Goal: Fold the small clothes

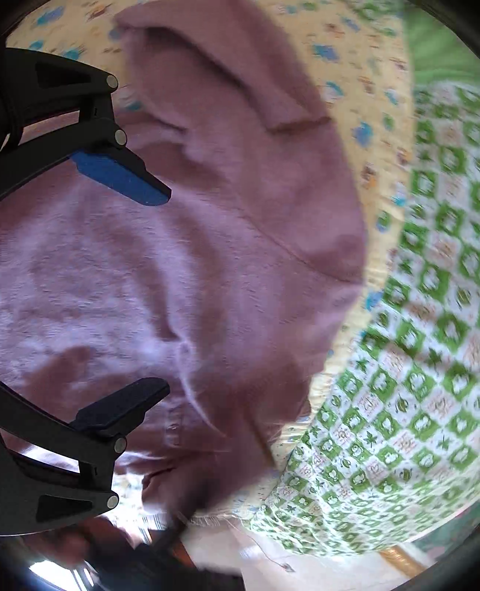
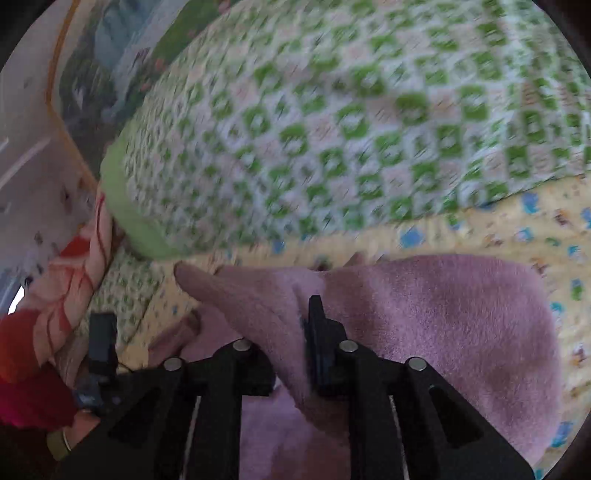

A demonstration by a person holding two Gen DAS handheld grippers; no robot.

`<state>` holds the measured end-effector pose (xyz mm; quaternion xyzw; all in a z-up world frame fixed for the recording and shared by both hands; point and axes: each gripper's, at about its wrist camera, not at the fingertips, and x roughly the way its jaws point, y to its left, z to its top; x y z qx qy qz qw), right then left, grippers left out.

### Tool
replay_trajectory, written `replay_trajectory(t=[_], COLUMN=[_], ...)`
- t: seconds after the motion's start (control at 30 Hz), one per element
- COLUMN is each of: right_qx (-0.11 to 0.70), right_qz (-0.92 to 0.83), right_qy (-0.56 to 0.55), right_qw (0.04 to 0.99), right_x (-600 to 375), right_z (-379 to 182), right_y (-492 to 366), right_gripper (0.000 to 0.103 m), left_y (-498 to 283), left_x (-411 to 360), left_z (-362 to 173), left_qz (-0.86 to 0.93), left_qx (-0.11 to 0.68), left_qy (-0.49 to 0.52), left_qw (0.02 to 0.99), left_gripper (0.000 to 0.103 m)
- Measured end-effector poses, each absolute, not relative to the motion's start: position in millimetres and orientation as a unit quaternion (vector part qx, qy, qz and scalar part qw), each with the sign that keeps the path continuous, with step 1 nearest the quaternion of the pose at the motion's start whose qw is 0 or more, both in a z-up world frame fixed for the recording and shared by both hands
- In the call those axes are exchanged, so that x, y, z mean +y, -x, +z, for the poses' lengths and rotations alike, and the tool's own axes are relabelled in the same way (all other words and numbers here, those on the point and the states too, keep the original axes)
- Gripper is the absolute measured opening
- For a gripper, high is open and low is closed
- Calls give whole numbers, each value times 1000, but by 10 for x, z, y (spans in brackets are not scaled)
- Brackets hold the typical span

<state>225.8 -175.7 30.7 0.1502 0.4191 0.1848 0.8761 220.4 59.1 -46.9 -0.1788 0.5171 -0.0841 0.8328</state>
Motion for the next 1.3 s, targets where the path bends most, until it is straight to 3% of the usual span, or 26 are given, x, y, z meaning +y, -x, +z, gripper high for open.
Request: replay_trajectory(t=[0.07, 0.2, 0.47, 0.5, 0.6, 0.87, 1.03, 1.3], right_qx=[474, 515, 500, 498, 492, 459, 453, 459], right_qz=[194, 197, 123, 116, 95, 39, -20, -59], right_qy=[-134, -148, -219, -224, -232, -245, -256, -265], right_qw=[848, 821, 829, 830, 834, 853, 854, 846], right_x=[-1483, -1448, -2134, -2186, -2334, -2707, -3028, -3421], right_z=[1, -355, -276, -265, -216, 10, -52, -278], right_y=[-2251, -2044, -1772, -1748, -1749, -1681, -1662, -2027], right_gripper=[46, 52, 59, 60, 60, 60, 60, 60], left_y=[-2163, -2180, -2564, -2616, -2725, -2452, -2504, -2513], left_x=[640, 640, 363, 326, 245, 439, 883, 809], left_z=[-580, -851, -1088, -1087, -1059, -110, -464, -687], left_qz=[-90, -94, -98, -97, -137, -140, -91, -82], left_qx=[534, 564, 579, 576, 565, 444, 481, 502], left_qy=[200, 218, 238, 237, 238, 153, 177, 174], left_qw=[817, 791, 774, 776, 778, 872, 854, 843], left_gripper=[95, 95, 93, 87, 20, 17, 17, 17])
